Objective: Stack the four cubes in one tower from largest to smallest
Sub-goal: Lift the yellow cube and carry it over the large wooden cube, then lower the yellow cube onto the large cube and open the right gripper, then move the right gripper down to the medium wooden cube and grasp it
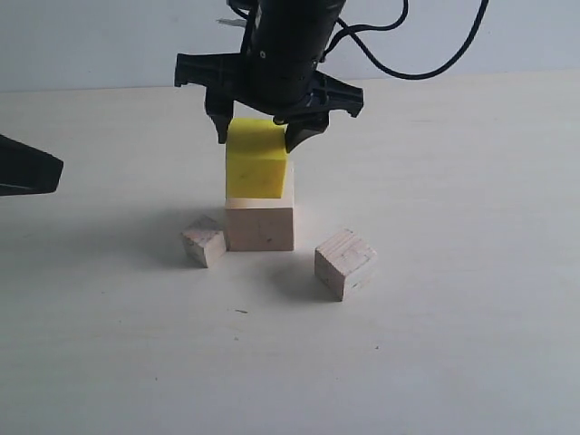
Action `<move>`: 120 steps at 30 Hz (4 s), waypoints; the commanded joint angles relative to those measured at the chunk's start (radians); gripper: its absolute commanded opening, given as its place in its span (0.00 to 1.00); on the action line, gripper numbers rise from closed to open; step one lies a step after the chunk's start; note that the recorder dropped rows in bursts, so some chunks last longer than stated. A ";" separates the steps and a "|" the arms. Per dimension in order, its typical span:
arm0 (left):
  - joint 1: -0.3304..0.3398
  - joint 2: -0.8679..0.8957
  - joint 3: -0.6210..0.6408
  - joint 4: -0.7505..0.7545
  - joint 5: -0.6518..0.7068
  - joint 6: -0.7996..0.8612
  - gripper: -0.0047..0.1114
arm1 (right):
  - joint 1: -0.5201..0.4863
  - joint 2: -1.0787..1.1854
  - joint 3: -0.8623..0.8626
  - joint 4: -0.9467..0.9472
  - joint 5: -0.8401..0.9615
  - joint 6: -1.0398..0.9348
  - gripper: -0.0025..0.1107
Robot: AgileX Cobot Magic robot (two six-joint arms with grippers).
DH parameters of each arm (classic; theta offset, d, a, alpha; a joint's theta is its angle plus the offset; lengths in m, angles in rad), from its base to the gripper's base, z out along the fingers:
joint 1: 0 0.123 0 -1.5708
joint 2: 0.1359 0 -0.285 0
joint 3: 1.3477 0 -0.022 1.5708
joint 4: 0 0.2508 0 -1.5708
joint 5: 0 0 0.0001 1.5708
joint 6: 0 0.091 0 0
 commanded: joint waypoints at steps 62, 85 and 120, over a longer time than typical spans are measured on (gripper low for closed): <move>-0.003 -0.006 0.004 0.001 -0.002 -0.010 0.04 | -0.001 0.101 -0.093 -0.063 0.023 0.038 0.20; -0.003 -0.006 0.004 0.001 -0.002 -0.010 0.04 | -0.001 0.099 -0.093 -0.053 0.029 0.038 0.65; -0.003 -0.006 0.004 0.006 0.020 -0.012 0.04 | -0.001 -0.515 0.626 -0.112 -0.029 -0.442 0.02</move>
